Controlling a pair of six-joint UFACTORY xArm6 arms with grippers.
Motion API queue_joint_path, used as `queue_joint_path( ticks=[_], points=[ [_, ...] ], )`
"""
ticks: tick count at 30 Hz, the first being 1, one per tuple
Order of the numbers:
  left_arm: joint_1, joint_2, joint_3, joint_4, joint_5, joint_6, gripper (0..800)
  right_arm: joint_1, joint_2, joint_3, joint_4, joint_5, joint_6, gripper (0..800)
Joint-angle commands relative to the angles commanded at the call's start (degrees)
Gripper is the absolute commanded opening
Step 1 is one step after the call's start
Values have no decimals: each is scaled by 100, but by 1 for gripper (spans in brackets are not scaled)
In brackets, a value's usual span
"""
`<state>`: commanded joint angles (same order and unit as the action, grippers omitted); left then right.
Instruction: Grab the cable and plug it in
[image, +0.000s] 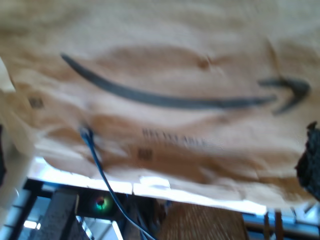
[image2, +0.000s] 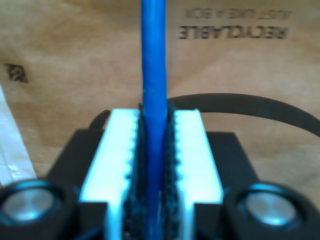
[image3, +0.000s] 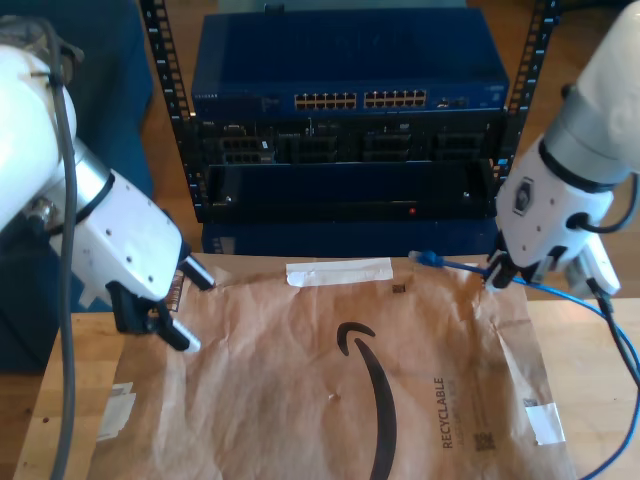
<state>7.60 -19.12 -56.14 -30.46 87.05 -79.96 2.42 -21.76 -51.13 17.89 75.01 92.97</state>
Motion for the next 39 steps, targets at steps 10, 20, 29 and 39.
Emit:
queue_joint_path(
  ticks=[10,20,29,39],
  points=[
    [-9,281,-1371,-941,703,-105,800,-62,-519,554,668,615,0,37],
    [-44,730,-2295,-1785,1275,-519,800,-589,-1073,563,1116,1213,-9,37],
    [-88,870,-2857,-2268,1407,-703,800,-1134,-888,343,1723,1301,-114,36],
    [-9,826,-3174,-2488,1855,-897,800,-1336,-510,-44,2259,1697,-308,34]
  ],
)
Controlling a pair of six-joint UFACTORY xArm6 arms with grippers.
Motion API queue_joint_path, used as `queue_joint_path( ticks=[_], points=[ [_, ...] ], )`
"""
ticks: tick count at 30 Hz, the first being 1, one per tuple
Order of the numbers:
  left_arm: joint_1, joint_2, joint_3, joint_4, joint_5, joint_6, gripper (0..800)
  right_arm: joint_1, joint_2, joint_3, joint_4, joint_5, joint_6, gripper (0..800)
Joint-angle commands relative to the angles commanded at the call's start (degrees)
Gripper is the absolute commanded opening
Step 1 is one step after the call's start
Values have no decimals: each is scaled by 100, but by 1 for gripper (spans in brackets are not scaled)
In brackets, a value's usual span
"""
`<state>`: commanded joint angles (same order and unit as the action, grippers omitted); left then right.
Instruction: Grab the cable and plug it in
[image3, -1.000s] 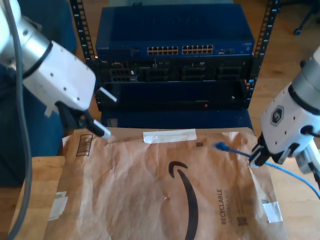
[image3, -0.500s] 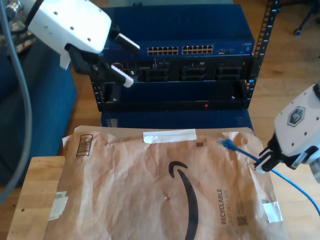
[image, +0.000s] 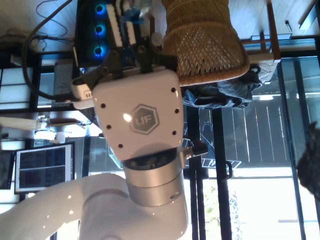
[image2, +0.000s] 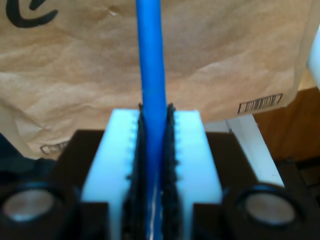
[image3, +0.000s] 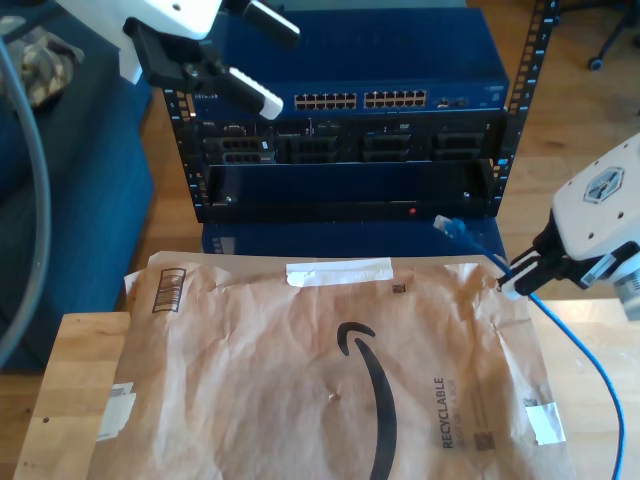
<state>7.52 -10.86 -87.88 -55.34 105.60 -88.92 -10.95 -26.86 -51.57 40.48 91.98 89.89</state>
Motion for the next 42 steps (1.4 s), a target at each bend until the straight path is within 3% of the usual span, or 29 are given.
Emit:
queue_joint_path(
  ticks=[5,14,27,42],
  points=[
    [211,9,-9,-536,185,-97,800,-378,0,-62,396,431,-114,36],
    [220,18,9,-571,193,-141,800,-668,-9,-149,985,993,-440,36],
    [149,35,35,-554,202,-193,799,-651,-211,-536,1178,958,-431,36],
    [-387,35,53,-527,211,-404,797,-571,-325,-844,1178,923,-404,34]
  ],
)
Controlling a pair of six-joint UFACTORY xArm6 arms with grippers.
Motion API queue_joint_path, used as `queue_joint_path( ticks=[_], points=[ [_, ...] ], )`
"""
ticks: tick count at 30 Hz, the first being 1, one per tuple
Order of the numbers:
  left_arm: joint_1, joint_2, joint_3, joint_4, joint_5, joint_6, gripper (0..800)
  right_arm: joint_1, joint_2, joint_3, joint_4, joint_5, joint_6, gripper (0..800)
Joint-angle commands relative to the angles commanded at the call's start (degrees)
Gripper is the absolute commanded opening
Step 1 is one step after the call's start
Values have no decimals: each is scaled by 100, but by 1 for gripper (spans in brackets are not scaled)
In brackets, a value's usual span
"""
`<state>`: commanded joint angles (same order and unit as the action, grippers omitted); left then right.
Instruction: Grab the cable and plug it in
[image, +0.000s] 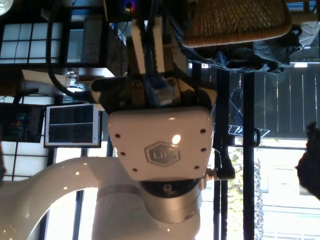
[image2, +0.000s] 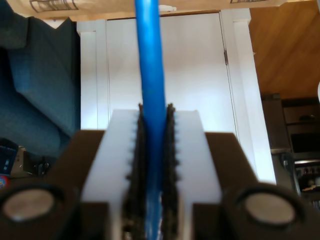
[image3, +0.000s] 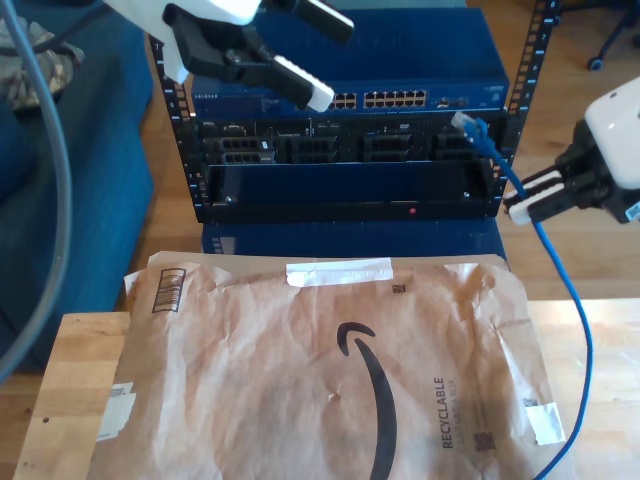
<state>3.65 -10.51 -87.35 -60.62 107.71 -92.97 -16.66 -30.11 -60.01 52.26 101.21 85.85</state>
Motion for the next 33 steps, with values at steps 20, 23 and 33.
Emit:
queue_joint_path(
  ticks=[20,23,33],
  points=[
    [-167,0,0,-9,-26,-88,797,703,132,-114,-35,-782,281,27],
    [-158,0,0,0,-26,-88,797,730,185,-167,-35,-782,290,24],
    [-167,9,0,-9,-44,-79,797,1081,369,-431,-44,-791,607,20]
  ],
)
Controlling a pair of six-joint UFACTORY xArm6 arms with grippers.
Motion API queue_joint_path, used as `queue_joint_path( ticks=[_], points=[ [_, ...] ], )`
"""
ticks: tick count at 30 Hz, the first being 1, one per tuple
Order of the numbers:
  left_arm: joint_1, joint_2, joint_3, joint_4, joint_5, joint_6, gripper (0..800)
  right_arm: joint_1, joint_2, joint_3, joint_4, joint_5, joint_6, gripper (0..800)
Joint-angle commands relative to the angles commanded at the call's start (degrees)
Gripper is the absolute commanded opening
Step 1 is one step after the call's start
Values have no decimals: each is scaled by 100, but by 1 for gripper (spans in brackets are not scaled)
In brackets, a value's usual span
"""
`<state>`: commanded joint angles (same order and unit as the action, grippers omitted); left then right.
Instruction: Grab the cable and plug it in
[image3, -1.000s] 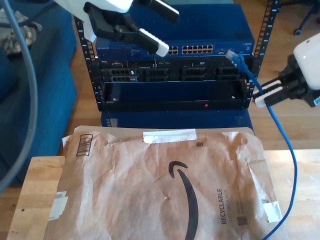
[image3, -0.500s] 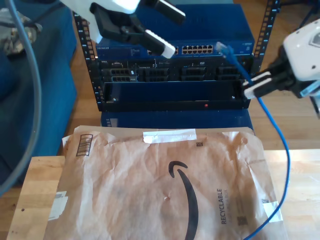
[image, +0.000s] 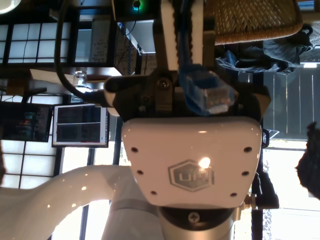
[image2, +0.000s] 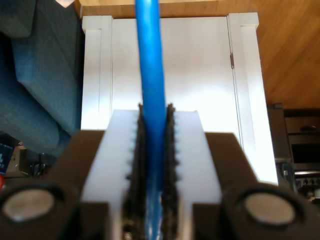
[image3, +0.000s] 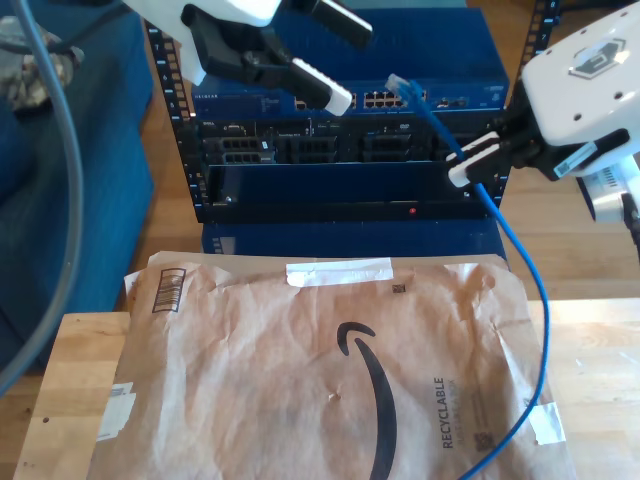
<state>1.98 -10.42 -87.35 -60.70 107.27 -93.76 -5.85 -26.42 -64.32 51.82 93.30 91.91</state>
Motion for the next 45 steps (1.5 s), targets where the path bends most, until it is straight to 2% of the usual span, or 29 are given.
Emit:
queue_joint_path(
  ticks=[10,17,33,45],
  points=[
    [-9,0,26,0,0,0,797,149,44,-97,0,-9,79,20],
    [0,97,26,0,0,0,797,246,53,-167,0,-158,123,20],
    [-9,97,35,0,-18,0,795,431,457,-642,-9,-158,273,19],
    [9,97,35,-18,35,-114,707,448,466,-633,-26,-158,281,19]
  ],
)
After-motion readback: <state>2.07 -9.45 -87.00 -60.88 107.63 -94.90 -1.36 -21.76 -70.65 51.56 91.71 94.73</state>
